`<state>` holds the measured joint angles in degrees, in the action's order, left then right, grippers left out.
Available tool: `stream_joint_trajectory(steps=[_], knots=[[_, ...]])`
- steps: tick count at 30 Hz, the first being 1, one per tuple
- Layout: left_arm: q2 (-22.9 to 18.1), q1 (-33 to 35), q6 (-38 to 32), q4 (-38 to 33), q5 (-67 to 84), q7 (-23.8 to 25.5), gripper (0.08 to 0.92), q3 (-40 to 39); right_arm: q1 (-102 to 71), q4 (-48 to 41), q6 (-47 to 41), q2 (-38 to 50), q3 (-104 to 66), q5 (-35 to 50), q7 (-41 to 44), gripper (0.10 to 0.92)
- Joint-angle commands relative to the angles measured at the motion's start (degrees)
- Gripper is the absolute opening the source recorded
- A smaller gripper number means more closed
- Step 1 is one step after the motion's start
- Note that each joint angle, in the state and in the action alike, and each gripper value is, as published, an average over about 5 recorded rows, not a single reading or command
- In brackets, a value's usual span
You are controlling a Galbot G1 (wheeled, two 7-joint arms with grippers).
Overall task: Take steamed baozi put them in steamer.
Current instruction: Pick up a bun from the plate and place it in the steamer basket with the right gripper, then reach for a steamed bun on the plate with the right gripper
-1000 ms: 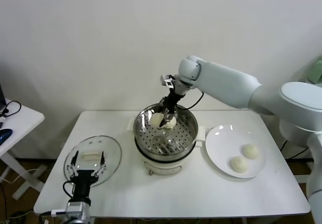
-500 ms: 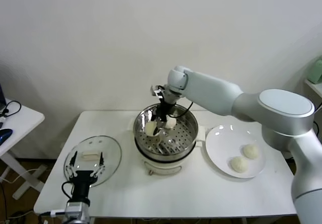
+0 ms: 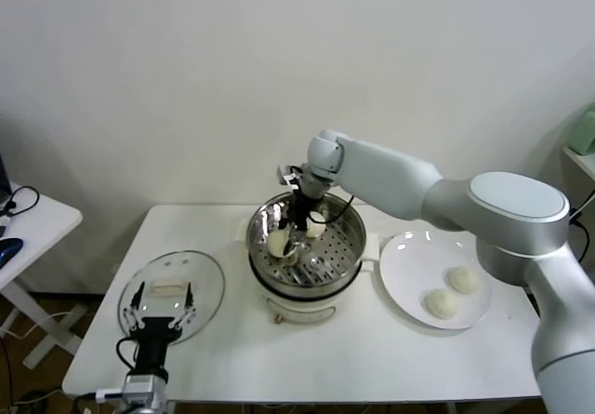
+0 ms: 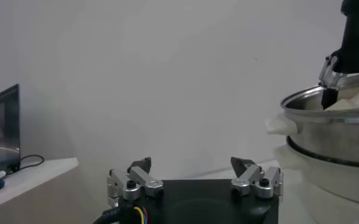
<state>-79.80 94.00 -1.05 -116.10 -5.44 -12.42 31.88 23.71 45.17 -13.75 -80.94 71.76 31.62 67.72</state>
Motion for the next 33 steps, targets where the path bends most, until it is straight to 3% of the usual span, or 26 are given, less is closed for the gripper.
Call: stream_joint_trajectory(steps=[1, 5, 10, 17, 26, 33], knots=[[-0.1, -0.1, 0.1, 0.2, 0.0, 0.0, 0.823, -0.1, -0.3, -0.1, 0.3, -0.2, 0.1, -0.4, 0.0, 0.662], [-0.2, -0.2, 0.1, 0.3, 0.0, 0.0, 0.823, -0.2, -0.3, 0.3, 0.8, 0.0, 0.3, -0.4, -0.4, 0.69], [-0.2, -0.3, 0.2, 0.4, 0.0, 0.0, 0.823, -0.1, 0.4, 1.8, 0.9, 0.9, 1.0, -0.1, -0.2, 0.799], [-0.2, -0.4, 0.2, 0.4, -0.1, 0.0, 0.823, -0.2, 4.6, 7.7, 1.0, 4.9, 2.8, 1.4, 1.2, 0.822], [-0.2, -0.9, 0.5, 0.5, -0.4, -0.1, 0.823, -0.7, 15.0, 25.9, 1.2, 19.9, 5.4, 3.3, 3.1, 0.823], [0.8, -0.9, 0.1, 0.6, 0.0, -0.9, 0.823, -0.6, 18.0, 33.0, 3.5, 33.5, 4.9, -3.1, 5.7, 0.823]])
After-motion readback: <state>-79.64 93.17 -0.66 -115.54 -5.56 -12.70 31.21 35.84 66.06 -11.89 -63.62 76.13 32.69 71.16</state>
